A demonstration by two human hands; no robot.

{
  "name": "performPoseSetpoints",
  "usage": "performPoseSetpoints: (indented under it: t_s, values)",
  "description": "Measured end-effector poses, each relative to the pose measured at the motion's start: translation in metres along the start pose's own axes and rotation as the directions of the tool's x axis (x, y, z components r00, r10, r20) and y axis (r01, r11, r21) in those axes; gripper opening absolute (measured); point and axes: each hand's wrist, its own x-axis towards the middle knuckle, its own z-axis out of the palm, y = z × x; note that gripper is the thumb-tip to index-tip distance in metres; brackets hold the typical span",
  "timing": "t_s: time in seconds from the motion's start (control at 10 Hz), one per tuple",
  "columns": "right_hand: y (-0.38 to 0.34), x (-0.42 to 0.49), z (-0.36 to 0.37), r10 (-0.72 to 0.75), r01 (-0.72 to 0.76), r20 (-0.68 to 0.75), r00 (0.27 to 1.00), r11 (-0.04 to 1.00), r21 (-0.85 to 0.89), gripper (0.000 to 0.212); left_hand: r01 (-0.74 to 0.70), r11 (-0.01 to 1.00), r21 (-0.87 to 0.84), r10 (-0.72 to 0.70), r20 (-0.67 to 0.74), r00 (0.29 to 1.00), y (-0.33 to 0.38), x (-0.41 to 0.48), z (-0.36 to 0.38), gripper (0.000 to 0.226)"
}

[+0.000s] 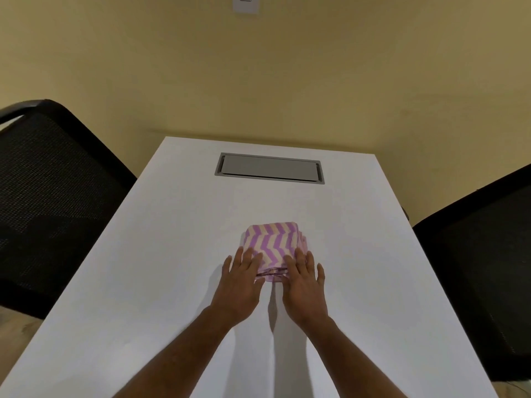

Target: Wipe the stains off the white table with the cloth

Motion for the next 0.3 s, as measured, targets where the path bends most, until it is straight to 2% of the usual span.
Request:
performPoseSetpoints:
  t_s: [0.2, 0.3]
  values:
    - [-0.019, -0.028, -0.035, -0.005, 0.02, -0.109, 0.994, 0.991, 0.136, 0.063, 0.013, 0.999, -0.05, -0.019, -0.107, 0.994, 0.018, -0.032, -0.034, 0.066]
    - [-0.027, -0.043, -0.055, -0.023, 0.051, -0.172, 0.985, 0.986, 0.159, 0.053, -0.009, 0.998, -0.059, 0.0, -0.152, 0.988, 0.035, -0.052, -0.057, 0.071]
